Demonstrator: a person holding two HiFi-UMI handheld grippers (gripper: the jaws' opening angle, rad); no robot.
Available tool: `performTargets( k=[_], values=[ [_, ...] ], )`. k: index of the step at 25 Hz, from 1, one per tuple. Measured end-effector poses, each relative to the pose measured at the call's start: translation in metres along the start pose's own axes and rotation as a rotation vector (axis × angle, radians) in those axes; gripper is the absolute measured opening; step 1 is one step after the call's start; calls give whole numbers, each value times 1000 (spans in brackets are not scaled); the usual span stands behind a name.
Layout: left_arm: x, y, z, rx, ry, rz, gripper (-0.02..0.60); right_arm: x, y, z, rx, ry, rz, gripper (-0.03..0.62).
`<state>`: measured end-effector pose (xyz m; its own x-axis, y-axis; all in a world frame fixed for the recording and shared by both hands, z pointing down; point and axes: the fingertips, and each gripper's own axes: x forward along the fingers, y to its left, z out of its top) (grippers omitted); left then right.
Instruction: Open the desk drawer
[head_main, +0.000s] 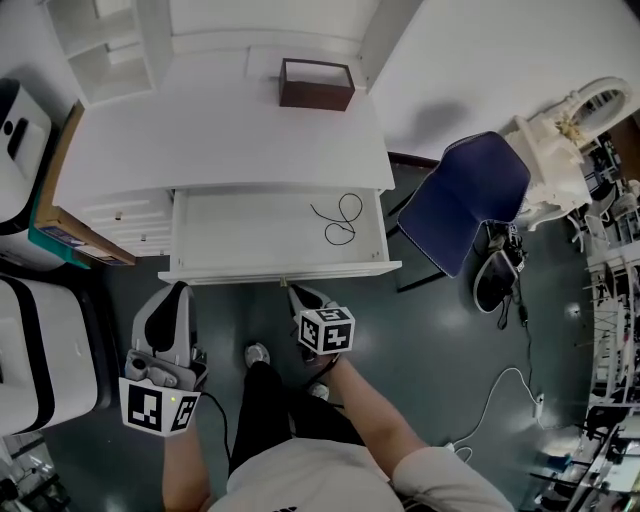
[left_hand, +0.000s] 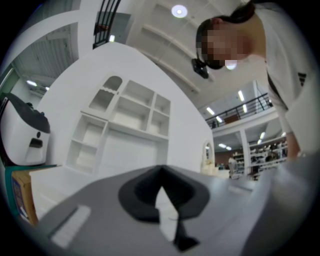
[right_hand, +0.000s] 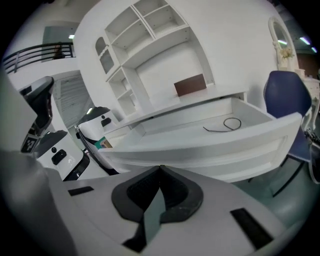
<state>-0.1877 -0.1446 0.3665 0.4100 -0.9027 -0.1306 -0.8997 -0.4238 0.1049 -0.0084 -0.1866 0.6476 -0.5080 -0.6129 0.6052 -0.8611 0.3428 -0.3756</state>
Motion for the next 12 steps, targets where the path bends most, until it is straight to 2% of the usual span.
performTargets(
  k=[4, 12],
  values=[
    [4, -13, 5, -2, -4, -10, 5, -29, 7, 25, -64, -72, 25, 2],
    [19, -42, 17, -1, -15, -55, 5, -89, 16, 82, -170, -225, 13, 2]
  ],
)
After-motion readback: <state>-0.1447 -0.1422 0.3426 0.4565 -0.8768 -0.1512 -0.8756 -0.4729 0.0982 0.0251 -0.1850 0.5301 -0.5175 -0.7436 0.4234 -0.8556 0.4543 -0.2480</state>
